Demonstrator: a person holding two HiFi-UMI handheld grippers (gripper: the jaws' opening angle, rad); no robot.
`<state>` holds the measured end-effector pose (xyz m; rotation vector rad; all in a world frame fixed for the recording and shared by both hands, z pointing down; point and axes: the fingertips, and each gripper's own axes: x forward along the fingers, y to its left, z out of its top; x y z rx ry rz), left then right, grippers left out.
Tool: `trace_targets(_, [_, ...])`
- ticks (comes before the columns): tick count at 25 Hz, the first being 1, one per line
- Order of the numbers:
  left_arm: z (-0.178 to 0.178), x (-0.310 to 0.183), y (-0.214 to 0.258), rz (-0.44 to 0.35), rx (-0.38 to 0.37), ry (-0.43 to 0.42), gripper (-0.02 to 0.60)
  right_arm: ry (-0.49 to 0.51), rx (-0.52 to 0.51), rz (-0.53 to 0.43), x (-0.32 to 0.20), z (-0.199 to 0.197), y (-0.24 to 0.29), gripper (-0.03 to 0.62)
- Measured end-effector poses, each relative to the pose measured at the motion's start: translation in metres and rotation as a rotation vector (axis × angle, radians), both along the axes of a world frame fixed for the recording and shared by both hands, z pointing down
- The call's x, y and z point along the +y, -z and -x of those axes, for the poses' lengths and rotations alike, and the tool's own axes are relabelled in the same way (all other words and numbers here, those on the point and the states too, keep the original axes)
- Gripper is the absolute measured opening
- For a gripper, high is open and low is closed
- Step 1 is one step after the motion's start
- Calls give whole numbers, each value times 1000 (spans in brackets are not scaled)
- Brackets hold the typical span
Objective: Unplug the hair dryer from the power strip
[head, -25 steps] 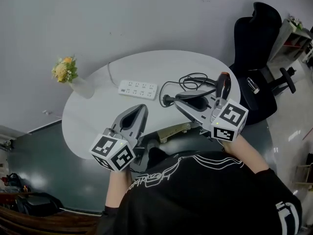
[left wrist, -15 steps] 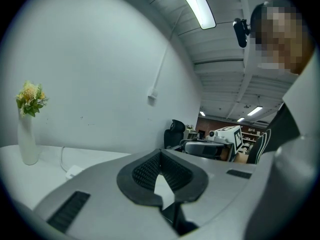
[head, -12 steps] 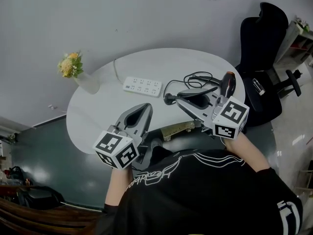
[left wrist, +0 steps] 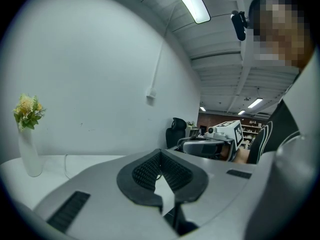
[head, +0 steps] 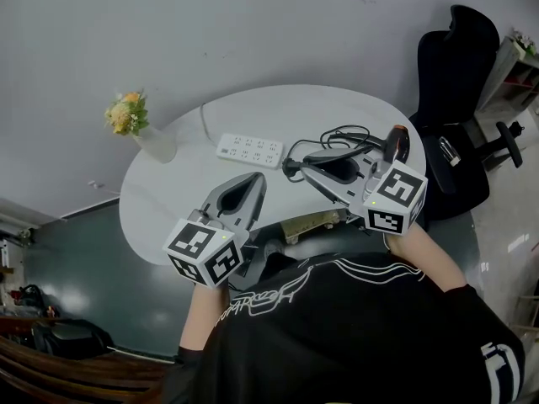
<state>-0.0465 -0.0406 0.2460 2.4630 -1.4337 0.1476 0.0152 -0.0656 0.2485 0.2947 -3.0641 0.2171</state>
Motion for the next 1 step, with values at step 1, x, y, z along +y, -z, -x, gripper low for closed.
trace_targets(1, [1,0,0,1,-3,1,2,1,0,0,0,1,1,29])
